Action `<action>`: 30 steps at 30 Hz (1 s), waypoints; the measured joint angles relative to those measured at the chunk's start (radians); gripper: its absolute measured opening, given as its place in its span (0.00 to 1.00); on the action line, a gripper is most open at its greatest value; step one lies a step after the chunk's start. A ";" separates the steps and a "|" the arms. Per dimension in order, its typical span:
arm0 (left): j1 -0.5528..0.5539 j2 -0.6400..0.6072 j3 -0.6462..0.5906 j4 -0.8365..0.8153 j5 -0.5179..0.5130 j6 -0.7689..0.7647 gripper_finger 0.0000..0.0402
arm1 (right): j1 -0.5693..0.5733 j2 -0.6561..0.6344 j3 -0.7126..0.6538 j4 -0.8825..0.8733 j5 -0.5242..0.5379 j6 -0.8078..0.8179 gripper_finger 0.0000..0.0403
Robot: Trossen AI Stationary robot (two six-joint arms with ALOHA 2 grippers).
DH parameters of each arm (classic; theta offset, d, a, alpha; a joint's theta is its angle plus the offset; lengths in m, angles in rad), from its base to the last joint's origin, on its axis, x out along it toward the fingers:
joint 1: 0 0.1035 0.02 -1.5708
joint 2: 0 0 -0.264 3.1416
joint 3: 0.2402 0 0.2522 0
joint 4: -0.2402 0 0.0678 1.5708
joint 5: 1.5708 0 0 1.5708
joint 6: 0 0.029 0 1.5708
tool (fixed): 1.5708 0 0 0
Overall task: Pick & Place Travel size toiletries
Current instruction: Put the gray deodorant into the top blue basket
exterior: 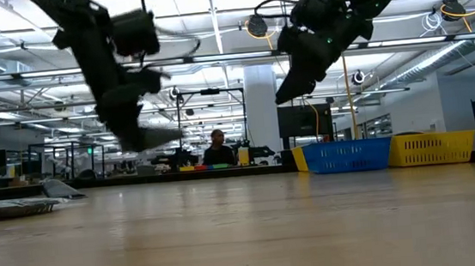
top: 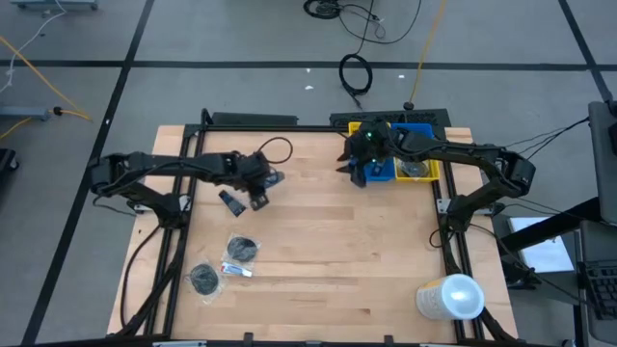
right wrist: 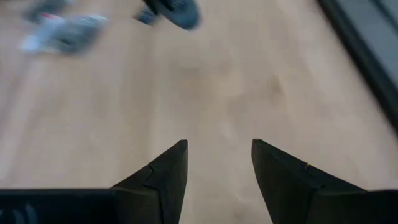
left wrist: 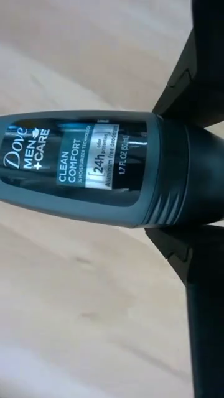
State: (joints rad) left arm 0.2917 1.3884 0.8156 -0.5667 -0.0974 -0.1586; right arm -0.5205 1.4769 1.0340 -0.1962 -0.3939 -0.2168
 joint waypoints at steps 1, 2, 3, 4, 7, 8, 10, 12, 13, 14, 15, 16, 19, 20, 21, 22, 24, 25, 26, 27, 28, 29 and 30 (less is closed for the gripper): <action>-0.017 0.000 0.018 0.021 -0.008 0.006 0.46 | 0.000 0.000 0.000 0.007 -0.041 0.000 0.43; -0.033 0.000 0.034 0.047 -0.010 0.019 0.46 | 0.000 0.000 0.000 0.018 -0.084 0.001 0.43; -0.049 0.000 0.047 0.076 -0.010 0.031 0.46 | 0.000 0.000 0.000 0.028 -0.122 0.001 0.43; -0.062 0.000 0.059 0.112 -0.011 0.042 0.46 | 0.000 0.000 0.000 0.041 -0.159 0.001 0.43; -0.092 0.000 0.093 0.211 -0.002 0.072 0.46 | 0.000 0.000 0.000 0.079 -0.255 0.006 0.43; -0.101 -0.001 0.102 0.238 0.000 0.083 0.46 | 0.000 0.000 0.000 0.091 -0.283 0.012 0.43; -0.119 -0.001 0.112 0.294 0.000 0.102 0.46 | 0.000 0.000 0.000 0.113 -0.337 0.022 0.43; -0.133 -0.001 0.112 0.353 0.000 0.122 0.46 | 0.006 0.000 0.000 0.136 -0.387 0.021 0.43; -0.139 -0.001 0.112 0.379 0.000 0.128 0.46 | 0.010 0.000 0.000 0.147 -0.402 0.023 0.43; -0.144 -0.001 0.112 0.399 0.002 0.132 0.46 | 0.016 0.000 0.000 0.162 -0.420 0.025 0.43; -0.147 -0.001 0.112 0.418 0.002 0.135 0.46 | 0.023 0.000 0.000 0.177 -0.427 0.029 0.43; -0.152 -0.001 0.112 0.438 0.000 0.136 0.46 | 0.030 0.000 0.000 0.191 -0.429 0.032 0.43; -0.166 -0.001 0.112 0.484 -0.001 0.145 0.46 | 0.055 0.000 0.000 0.238 -0.430 0.034 0.44; -0.172 -0.001 0.112 0.499 0.000 0.152 0.46 | 0.065 0.000 0.000 0.254 -0.430 0.034 0.44; -0.177 -0.001 0.112 0.513 0.000 0.157 0.46 | 0.075 0.000 0.000 0.271 -0.431 0.033 0.44; -0.182 -0.002 0.112 0.527 0.001 0.163 0.46 | 0.086 0.000 0.000 0.290 -0.436 0.032 0.45; -0.190 -0.002 0.112 0.549 0.002 0.170 0.46 | 0.102 0.000 0.000 0.328 -0.466 0.032 0.46; -0.194 -0.002 0.112 0.559 0.001 0.173 0.46 | 0.109 0.000 0.000 0.351 -0.476 0.031 0.46; -0.197 -0.002 0.112 0.567 0.001 0.173 0.46 | 0.116 0.000 0.000 0.373 -0.474 0.032 0.47; -0.200 -0.002 0.112 0.577 0.001 0.173 0.46 | 0.122 0.000 0.000 0.393 -0.471 0.033 0.48; -0.204 -0.002 0.112 0.588 0.000 0.173 0.46 | 0.125 0.000 0.000 0.412 -0.470 0.041 0.48; -0.208 -0.002 0.112 0.600 0.000 0.174 0.46 | 0.128 0.000 0.000 0.431 -0.470 0.048 0.49; -0.213 -0.002 0.112 0.610 0.000 0.173 0.46 | 0.131 0.000 0.000 0.448 -0.471 0.055 0.50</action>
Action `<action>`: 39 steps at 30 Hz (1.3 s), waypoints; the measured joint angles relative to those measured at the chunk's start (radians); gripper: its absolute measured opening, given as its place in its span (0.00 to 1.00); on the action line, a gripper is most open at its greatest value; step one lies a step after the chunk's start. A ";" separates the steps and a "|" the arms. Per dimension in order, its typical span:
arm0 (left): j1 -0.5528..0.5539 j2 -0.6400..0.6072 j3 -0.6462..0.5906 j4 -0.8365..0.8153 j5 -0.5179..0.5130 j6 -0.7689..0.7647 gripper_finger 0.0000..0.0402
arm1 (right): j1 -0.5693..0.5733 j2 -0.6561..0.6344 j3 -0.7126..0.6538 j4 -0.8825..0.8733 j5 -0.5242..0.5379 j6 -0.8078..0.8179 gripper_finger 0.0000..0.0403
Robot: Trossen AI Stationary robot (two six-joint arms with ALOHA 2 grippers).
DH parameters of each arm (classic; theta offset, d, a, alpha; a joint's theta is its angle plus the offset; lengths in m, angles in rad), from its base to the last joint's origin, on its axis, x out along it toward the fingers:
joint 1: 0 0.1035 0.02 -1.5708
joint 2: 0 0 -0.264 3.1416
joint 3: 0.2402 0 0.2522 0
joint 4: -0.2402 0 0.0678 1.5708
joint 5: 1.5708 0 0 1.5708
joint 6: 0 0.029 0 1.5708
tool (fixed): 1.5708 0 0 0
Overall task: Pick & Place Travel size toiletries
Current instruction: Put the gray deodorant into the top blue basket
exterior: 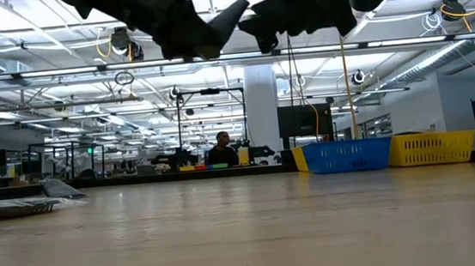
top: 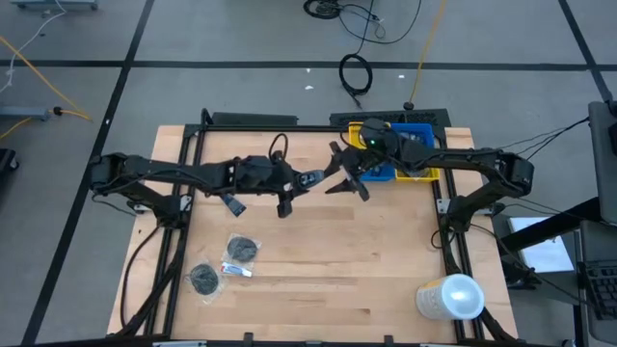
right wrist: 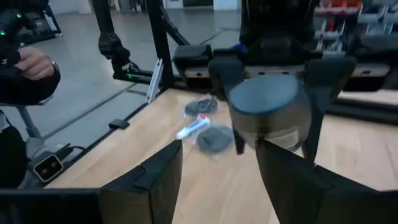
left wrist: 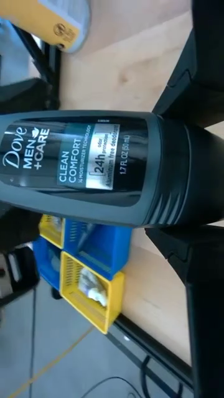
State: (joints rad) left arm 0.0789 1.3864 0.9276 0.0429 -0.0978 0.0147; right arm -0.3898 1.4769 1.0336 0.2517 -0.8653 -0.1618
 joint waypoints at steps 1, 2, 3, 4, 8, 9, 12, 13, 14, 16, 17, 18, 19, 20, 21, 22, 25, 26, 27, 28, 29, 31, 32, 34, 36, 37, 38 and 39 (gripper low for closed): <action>-0.004 -0.001 0.000 0.013 0.001 0.000 0.46 | 0.003 0.000 0.000 0.018 0.002 0.008 0.51; -0.009 -0.001 0.000 0.031 0.001 0.003 0.46 | 0.007 0.000 0.000 0.036 0.021 0.019 0.53; -0.012 -0.001 0.000 0.044 0.005 0.006 0.46 | 0.012 0.000 0.000 0.043 0.049 0.020 0.54; -0.016 -0.001 0.000 0.056 0.010 0.011 0.46 | 0.017 0.000 0.000 0.050 0.068 0.020 0.55; -0.027 -0.001 0.000 0.114 0.020 0.012 0.46 | 0.050 0.000 0.000 0.110 0.085 0.023 0.60; -0.028 -0.001 0.001 0.125 0.022 0.013 0.46 | 0.061 0.000 0.000 0.129 0.095 0.023 0.61; -0.032 -0.001 0.001 0.150 0.029 0.012 0.46 | 0.099 0.000 0.000 0.171 0.172 0.012 0.64; -0.034 0.000 0.001 0.165 0.029 0.013 0.46 | 0.112 0.000 0.000 0.188 0.206 0.009 0.64; -0.037 0.000 0.001 0.178 0.028 0.013 0.46 | 0.124 0.000 0.000 0.204 0.235 0.003 0.65; -0.037 0.000 0.001 0.200 0.028 0.013 0.46 | 0.146 0.000 0.000 0.233 0.276 -0.006 0.65; -0.037 0.000 0.001 0.209 0.028 0.013 0.46 | 0.156 0.000 0.000 0.244 0.290 -0.007 0.65; -0.037 0.000 0.001 0.219 0.027 0.013 0.46 | 0.167 0.000 0.000 0.256 0.300 -0.007 0.65; -0.037 0.000 0.001 0.228 0.023 0.014 0.46 | 0.177 0.000 0.000 0.263 0.313 -0.012 0.65; -0.038 0.000 0.001 0.236 0.023 0.014 0.46 | 0.186 0.000 0.000 0.269 0.323 -0.023 0.65; -0.039 0.001 0.001 0.244 0.021 0.017 0.46 | 0.196 0.000 0.001 0.271 0.344 -0.033 0.65; -0.038 0.001 0.001 0.250 0.021 0.021 0.46 | 0.204 0.000 0.001 0.272 0.375 -0.040 0.65; -0.037 0.002 0.001 0.274 0.012 0.032 0.46 | 0.219 0.000 0.001 0.276 0.445 -0.045 0.65; -0.037 0.002 0.001 0.277 0.011 0.033 0.46 | 0.221 0.000 0.001 0.277 0.450 -0.045 0.64; -0.037 0.002 0.001 0.277 0.011 0.034 0.46 | 0.221 0.000 0.001 0.278 0.448 -0.045 0.63; -0.037 0.002 0.001 0.276 0.011 0.034 0.46 | 0.222 0.000 0.001 0.277 0.447 -0.045 0.62; -0.037 0.002 0.001 0.275 0.012 0.035 0.46 | 0.223 0.000 0.001 0.277 0.448 -0.044 0.60; -0.037 0.002 0.001 0.275 0.012 0.035 0.46 | 0.223 0.000 0.001 0.277 0.447 -0.044 0.57; -0.037 0.002 0.001 0.275 0.012 0.035 0.46 | 0.223 0.000 0.001 0.277 0.446 -0.044 0.56; -0.037 0.002 0.001 0.275 0.013 0.035 0.46 | 0.224 0.000 0.001 0.277 0.445 -0.044 0.52; -0.037 0.002 0.001 0.275 0.012 0.041 0.46 | 0.224 0.000 0.001 0.277 0.440 -0.045 0.51; -0.037 0.002 0.001 0.275 0.011 0.046 0.46 | 0.224 0.000 0.001 0.277 0.433 -0.044 0.51; -0.037 0.002 0.001 0.275 0.010 0.046 0.46 | 0.224 0.000 0.001 0.277 0.431 -0.041 0.51; -0.037 0.002 0.001 0.274 0.010 0.044 0.46 | 0.224 0.000 0.001 0.277 0.431 -0.037 0.51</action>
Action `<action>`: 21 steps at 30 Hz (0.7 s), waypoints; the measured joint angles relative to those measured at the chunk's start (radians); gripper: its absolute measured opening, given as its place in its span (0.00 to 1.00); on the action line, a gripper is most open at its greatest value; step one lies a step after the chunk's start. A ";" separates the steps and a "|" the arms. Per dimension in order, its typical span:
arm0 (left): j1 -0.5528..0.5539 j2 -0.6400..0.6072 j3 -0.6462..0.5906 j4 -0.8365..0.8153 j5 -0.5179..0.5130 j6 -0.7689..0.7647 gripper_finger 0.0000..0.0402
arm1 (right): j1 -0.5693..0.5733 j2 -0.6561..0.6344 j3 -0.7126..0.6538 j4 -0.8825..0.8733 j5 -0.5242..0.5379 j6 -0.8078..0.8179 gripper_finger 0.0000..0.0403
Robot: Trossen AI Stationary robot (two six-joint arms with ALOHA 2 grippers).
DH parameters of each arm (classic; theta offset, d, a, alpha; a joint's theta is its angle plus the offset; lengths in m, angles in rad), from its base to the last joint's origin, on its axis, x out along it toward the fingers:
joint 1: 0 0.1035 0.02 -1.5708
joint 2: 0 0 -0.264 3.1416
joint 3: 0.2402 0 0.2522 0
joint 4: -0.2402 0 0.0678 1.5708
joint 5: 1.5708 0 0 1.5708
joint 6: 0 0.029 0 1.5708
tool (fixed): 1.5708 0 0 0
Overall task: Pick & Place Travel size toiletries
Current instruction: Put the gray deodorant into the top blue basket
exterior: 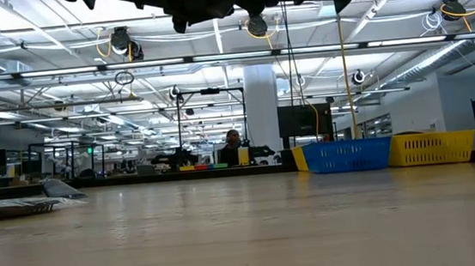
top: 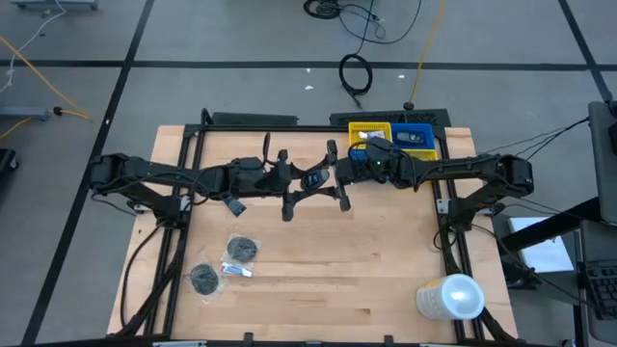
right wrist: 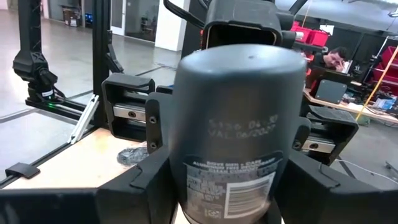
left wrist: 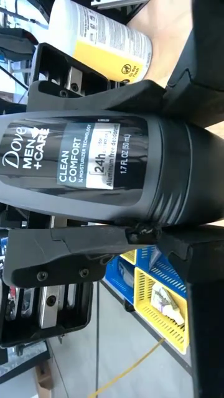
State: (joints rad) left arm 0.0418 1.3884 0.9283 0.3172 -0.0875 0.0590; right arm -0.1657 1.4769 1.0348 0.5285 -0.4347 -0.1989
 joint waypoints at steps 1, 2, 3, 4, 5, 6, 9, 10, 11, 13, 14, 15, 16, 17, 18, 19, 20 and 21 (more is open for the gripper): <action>0.000 0.000 0.000 0.000 -0.001 -0.001 0.46 | 0.001 0.000 0.000 -0.001 0.000 0.001 0.51; 0.000 0.000 0.000 -0.001 -0.002 -0.003 0.46 | 0.001 0.000 0.000 -0.001 0.000 0.003 0.51; 0.000 0.000 0.000 -0.002 -0.003 -0.007 0.46 | 0.001 0.000 0.000 -0.002 -0.001 0.004 0.51; 0.000 0.000 0.000 -0.003 -0.003 -0.010 0.46 | 0.001 0.000 0.000 -0.004 -0.001 0.005 0.51; 0.000 0.000 0.000 -0.003 -0.003 -0.013 0.46 | 0.001 0.000 0.000 -0.005 -0.002 0.007 0.51; 0.000 0.000 0.000 -0.003 -0.003 -0.016 0.47 | 0.001 0.000 0.000 -0.006 -0.004 0.010 0.51; 0.000 0.000 0.000 -0.007 -0.007 -0.011 0.63 | 0.001 0.000 0.000 -0.014 -0.013 0.028 0.51; 0.001 0.000 0.000 -0.009 -0.010 -0.016 0.69 | 0.002 0.000 0.000 -0.018 -0.014 0.028 0.51; 0.001 0.000 0.000 -0.015 -0.012 -0.026 0.74 | 0.002 0.000 0.000 -0.024 -0.015 0.029 0.51; 0.002 0.000 0.000 -0.030 -0.019 -0.042 0.84 | -0.001 0.000 0.000 -0.036 -0.016 0.035 0.51; 0.002 0.000 0.000 -0.035 -0.022 -0.044 0.87 | -0.001 0.000 0.000 -0.041 -0.017 0.038 0.51; 0.002 0.000 0.000 -0.039 -0.023 -0.050 0.89 | -0.001 0.000 0.000 -0.045 -0.018 0.038 0.51; 0.003 0.000 0.000 -0.041 -0.023 -0.054 0.91 | -0.001 0.000 0.000 -0.046 -0.020 0.038 0.51; 0.003 0.000 0.000 -0.042 -0.022 -0.059 0.93 | -0.001 0.000 0.000 -0.048 -0.022 0.038 0.51; 0.003 0.000 0.000 -0.047 -0.022 -0.061 0.94 | -0.001 0.000 0.000 -0.051 -0.022 0.038 0.51; 0.003 0.000 0.000 -0.053 -0.022 -0.061 0.94 | -0.001 0.000 0.000 -0.057 -0.022 0.038 0.51; 0.002 0.000 0.000 -0.059 -0.021 -0.062 0.95 | -0.001 0.000 0.000 -0.064 -0.022 0.038 0.51; 0.001 0.000 0.000 -0.062 -0.021 -0.065 0.95 | -0.001 0.000 0.000 -0.070 -0.021 0.038 0.51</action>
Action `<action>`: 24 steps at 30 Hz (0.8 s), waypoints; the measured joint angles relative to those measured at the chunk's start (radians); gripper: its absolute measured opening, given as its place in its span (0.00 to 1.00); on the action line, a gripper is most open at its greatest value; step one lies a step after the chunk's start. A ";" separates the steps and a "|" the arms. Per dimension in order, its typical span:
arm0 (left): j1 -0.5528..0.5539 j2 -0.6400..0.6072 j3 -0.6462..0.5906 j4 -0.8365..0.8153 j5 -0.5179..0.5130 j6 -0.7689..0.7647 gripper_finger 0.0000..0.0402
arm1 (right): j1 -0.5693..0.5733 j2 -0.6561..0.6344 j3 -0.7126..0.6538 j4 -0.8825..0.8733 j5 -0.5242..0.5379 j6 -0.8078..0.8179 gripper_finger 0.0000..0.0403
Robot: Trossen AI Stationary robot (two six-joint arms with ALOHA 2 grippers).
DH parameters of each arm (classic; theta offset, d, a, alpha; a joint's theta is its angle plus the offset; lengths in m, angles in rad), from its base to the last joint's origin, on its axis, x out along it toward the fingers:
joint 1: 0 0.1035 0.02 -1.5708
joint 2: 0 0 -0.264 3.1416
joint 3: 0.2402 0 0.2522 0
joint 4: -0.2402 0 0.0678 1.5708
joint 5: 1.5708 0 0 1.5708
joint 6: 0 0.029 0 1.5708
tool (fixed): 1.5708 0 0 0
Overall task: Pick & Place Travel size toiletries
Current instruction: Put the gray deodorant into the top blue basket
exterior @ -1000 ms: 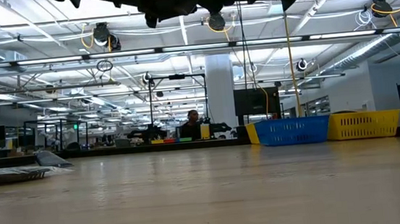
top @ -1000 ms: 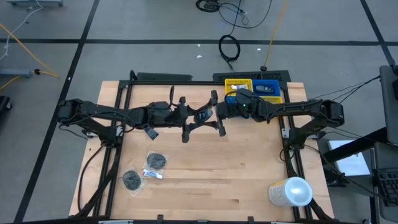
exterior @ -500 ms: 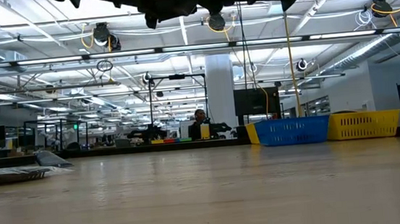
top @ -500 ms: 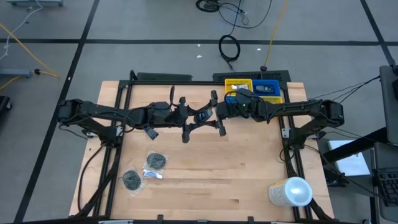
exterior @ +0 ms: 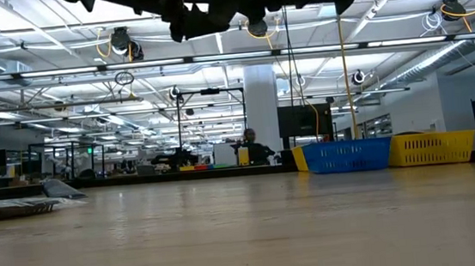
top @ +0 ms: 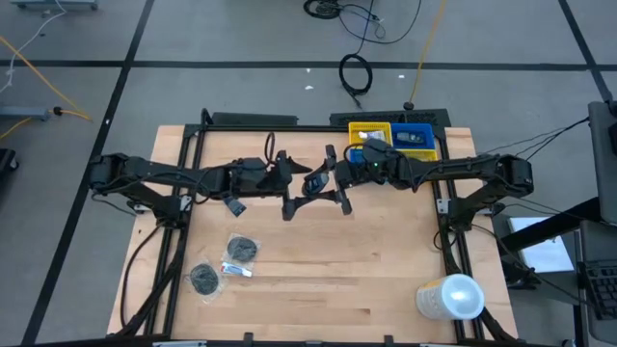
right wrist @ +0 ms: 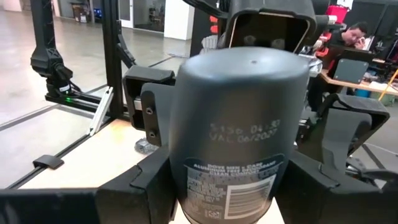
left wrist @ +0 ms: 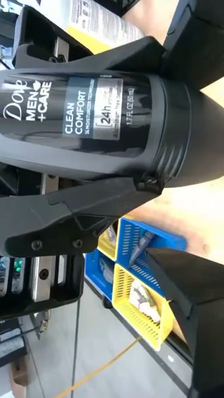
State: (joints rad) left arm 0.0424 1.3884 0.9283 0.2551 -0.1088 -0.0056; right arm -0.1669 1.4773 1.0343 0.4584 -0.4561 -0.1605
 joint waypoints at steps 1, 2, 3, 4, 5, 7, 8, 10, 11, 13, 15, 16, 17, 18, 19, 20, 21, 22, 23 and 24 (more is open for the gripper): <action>-0.004 0.000 0.000 -0.002 -0.001 -0.001 0.95 | 0.000 0.000 0.000 -0.004 0.000 0.003 0.51; -0.008 0.000 0.000 -0.006 -0.003 -0.001 0.95 | 0.000 0.000 0.000 -0.011 -0.001 0.006 0.51; -0.013 0.000 0.000 -0.014 -0.007 0.001 0.94 | 0.000 0.000 0.000 -0.022 -0.002 0.006 0.51; -0.018 0.000 0.000 -0.024 -0.013 0.001 0.93 | 0.000 0.000 0.000 -0.034 -0.002 0.006 0.51; -0.023 0.000 0.000 -0.036 -0.020 0.000 0.93 | 0.000 0.000 0.000 -0.048 -0.001 0.006 0.51; -0.032 0.000 0.000 -0.057 -0.041 0.001 0.91 | 0.000 0.000 -0.001 -0.070 -0.001 0.011 0.51; -0.037 0.000 0.000 -0.065 -0.049 0.000 0.91 | 0.000 0.000 -0.001 -0.081 0.000 0.011 0.51; -0.047 0.000 0.000 -0.082 -0.065 0.001 0.89 | 0.000 0.000 -0.001 -0.107 0.001 0.012 0.51; -0.053 0.000 0.000 -0.090 -0.071 0.004 0.89 | 0.000 0.000 -0.001 -0.119 0.002 0.016 0.51; -0.060 0.000 0.000 -0.104 -0.083 0.010 0.88 | 0.000 -0.009 -0.001 -0.154 0.003 0.018 0.51; -0.065 -0.002 0.000 -0.112 -0.094 0.014 0.88 | 0.000 -0.025 -0.002 -0.202 0.002 0.010 0.51; -0.065 -0.003 0.001 -0.118 -0.098 0.014 0.88 | -0.001 -0.032 -0.002 -0.219 0.004 0.009 0.51; -0.067 -0.003 0.001 -0.124 -0.109 0.015 0.89 | -0.002 -0.045 -0.002 -0.249 0.003 0.008 0.51; -0.067 -0.003 0.001 -0.130 -0.118 0.015 0.89 | -0.002 -0.059 -0.003 -0.283 0.004 0.003 0.51; -0.068 -0.003 0.001 -0.134 -0.124 0.015 0.89 | -0.002 -0.071 -0.003 -0.304 0.007 -0.008 0.51; -0.068 -0.003 0.001 -0.140 -0.131 0.015 0.89 | -0.003 -0.086 -0.002 -0.327 0.017 -0.015 0.51; -0.068 -0.003 0.001 -0.146 -0.138 0.015 0.89 | -0.006 -0.108 -0.001 -0.367 0.044 -0.020 0.51; -0.069 -0.003 0.001 -0.150 -0.145 0.015 0.88 | -0.010 -0.129 -0.002 -0.414 0.073 -0.024 0.51; -0.069 -0.003 0.001 -0.157 -0.151 0.011 0.88 | -0.016 -0.147 -0.002 -0.452 0.109 -0.029 0.51; -0.069 -0.003 0.001 -0.166 -0.159 0.006 0.88 | -0.023 -0.165 -0.001 -0.488 0.146 -0.031 0.51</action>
State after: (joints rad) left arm -0.0265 1.3857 0.9291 0.0891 -0.2674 0.0004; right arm -0.1901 1.3126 1.0330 -0.0295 -0.3104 -0.1915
